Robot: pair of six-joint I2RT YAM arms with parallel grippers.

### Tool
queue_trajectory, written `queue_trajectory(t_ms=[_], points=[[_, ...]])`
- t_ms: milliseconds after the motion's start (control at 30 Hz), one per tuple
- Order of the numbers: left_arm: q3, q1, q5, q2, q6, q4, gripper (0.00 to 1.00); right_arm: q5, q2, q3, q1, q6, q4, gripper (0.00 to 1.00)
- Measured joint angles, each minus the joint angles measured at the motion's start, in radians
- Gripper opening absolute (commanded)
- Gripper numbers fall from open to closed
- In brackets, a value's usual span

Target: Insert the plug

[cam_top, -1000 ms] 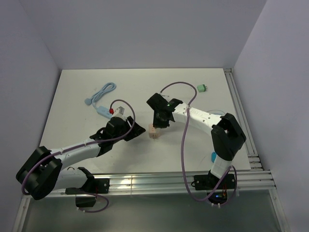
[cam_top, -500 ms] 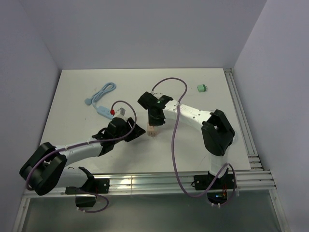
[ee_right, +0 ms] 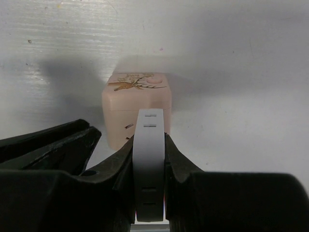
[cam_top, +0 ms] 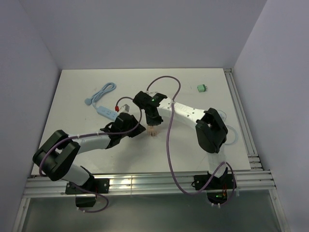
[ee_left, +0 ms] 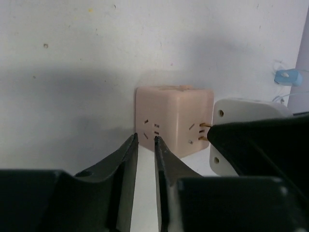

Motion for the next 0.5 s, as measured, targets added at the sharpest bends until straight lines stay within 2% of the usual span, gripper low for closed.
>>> queue_trajectory(t_ms=[67,167,500], points=[[0.025,0.0,-0.002,0.037,0.0,0.002,0.22,0.001,0.018,0.027,0.002,-0.011,-0.019,0.0],[0.05,0.002,-0.001,0.095,0.0,0.011,0.13,0.002,0.04,0.055,0.003,-0.026,-0.032,0.0],[0.054,0.002,0.012,0.14,0.0,0.027,0.07,0.0,0.03,0.024,0.005,-0.027,0.001,0.0]])
